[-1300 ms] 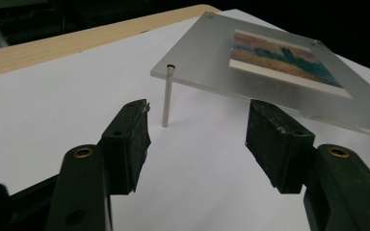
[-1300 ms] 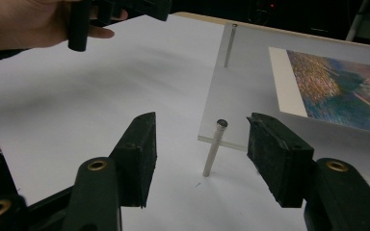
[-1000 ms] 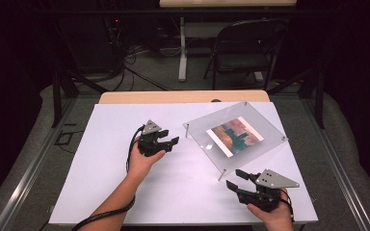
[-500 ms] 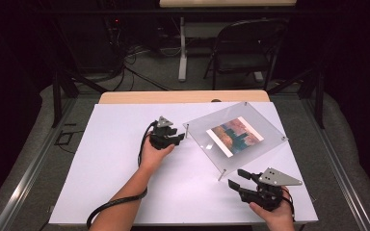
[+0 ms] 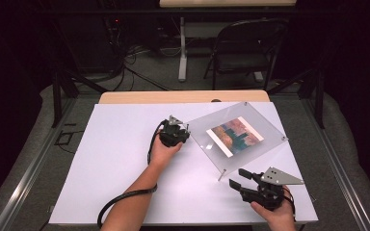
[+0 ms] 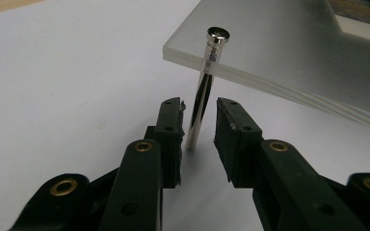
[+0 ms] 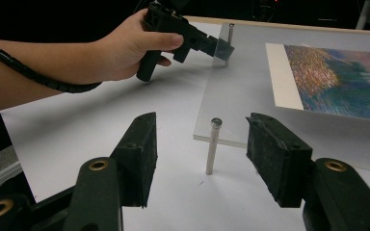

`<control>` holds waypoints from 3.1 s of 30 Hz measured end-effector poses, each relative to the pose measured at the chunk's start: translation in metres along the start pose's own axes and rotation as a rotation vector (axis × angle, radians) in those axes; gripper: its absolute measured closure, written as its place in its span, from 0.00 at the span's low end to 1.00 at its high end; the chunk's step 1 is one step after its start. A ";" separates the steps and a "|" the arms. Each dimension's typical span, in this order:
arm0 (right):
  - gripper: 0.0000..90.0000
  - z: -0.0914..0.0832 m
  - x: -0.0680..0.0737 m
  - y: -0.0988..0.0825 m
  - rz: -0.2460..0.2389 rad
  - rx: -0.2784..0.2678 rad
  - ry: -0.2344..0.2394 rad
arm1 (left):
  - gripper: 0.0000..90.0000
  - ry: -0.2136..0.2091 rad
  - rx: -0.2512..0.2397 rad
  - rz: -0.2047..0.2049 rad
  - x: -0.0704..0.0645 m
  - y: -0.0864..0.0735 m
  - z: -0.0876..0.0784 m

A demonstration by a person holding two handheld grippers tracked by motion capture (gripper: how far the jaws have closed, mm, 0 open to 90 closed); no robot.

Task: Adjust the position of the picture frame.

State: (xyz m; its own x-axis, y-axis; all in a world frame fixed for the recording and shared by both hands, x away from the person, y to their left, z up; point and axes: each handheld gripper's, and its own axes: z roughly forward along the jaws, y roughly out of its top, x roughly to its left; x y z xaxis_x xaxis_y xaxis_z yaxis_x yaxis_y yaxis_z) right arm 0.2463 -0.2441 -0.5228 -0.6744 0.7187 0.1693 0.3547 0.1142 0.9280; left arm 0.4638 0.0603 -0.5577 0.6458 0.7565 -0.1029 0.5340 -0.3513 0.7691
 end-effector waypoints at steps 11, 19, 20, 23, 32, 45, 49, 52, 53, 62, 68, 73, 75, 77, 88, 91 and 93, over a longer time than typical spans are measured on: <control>0.49 -0.001 -0.001 0.000 0.004 0.002 0.004 | 0.88 0.029 0.013 0.006 -0.002 0.002 0.007; 0.49 -0.002 -0.002 -0.002 0.011 0.012 0.000 | 0.93 0.032 0.025 0.002 -0.003 0.004 0.008; 0.50 -0.003 -0.002 -0.002 0.012 0.015 -0.001 | 0.93 0.032 0.025 0.003 -0.002 0.005 0.008; 0.52 -0.003 -0.003 -0.004 0.018 0.031 -0.008 | 0.93 0.027 0.028 -0.002 -0.002 0.005 0.007; 0.56 -0.001 -0.007 -0.010 0.036 0.076 -0.034 | 0.94 0.016 0.044 0.021 -0.003 0.006 -0.002; 0.58 0.000 -0.003 -0.009 0.022 0.088 -0.007 | 0.94 0.010 0.048 0.020 0.006 -0.027 -0.043; 0.58 0.000 -0.001 -0.009 0.026 0.087 -0.009 | 0.94 0.010 0.059 0.018 0.009 -0.039 -0.058; 0.59 -0.001 0.003 -0.007 0.022 0.086 -0.006 | 0.94 -0.001 0.062 0.011 0.010 -0.047 -0.067; 0.59 -0.001 0.005 -0.006 0.013 0.085 -0.008 | 0.94 -0.004 0.061 0.011 0.010 -0.050 -0.069; 0.69 0.005 0.015 -0.012 -0.014 0.148 -0.002 | 0.94 -0.026 0.052 0.005 0.008 -0.062 -0.079; 0.71 -0.001 0.018 -0.018 0.002 0.170 -0.007 | 0.94 -0.033 0.037 0.006 0.007 -0.064 -0.080; 0.71 0.001 0.019 -0.021 0.011 0.199 0.005 | 0.94 -0.054 0.039 -0.018 0.006 -0.060 -0.085; 0.71 0.004 0.019 -0.022 0.019 0.203 0.017 | 0.94 -0.062 0.040 -0.023 0.006 -0.056 -0.088; 0.70 0.007 0.020 -0.022 0.025 0.208 0.033 | 0.94 -0.064 0.037 -0.022 0.005 -0.052 -0.091; 0.73 0.029 0.028 -0.020 0.029 0.200 0.091 | 0.94 -0.075 0.035 -0.031 0.001 -0.033 -0.105; 0.77 0.034 0.030 -0.018 0.024 0.195 0.104 | 0.93 -0.084 0.034 -0.030 -0.001 -0.034 -0.106; 0.81 0.036 0.032 -0.018 0.014 0.191 0.105 | 0.93 -0.091 0.029 -0.025 -0.002 -0.037 -0.107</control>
State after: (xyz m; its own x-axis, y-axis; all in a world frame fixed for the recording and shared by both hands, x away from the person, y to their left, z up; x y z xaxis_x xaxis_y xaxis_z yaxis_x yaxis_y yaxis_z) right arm 0.2419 -0.1986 -0.5457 -0.7287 0.6469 0.2249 0.4744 0.2399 0.8470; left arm 0.3844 0.1306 -0.5181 0.6780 0.7128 -0.1794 0.5653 -0.3497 0.7471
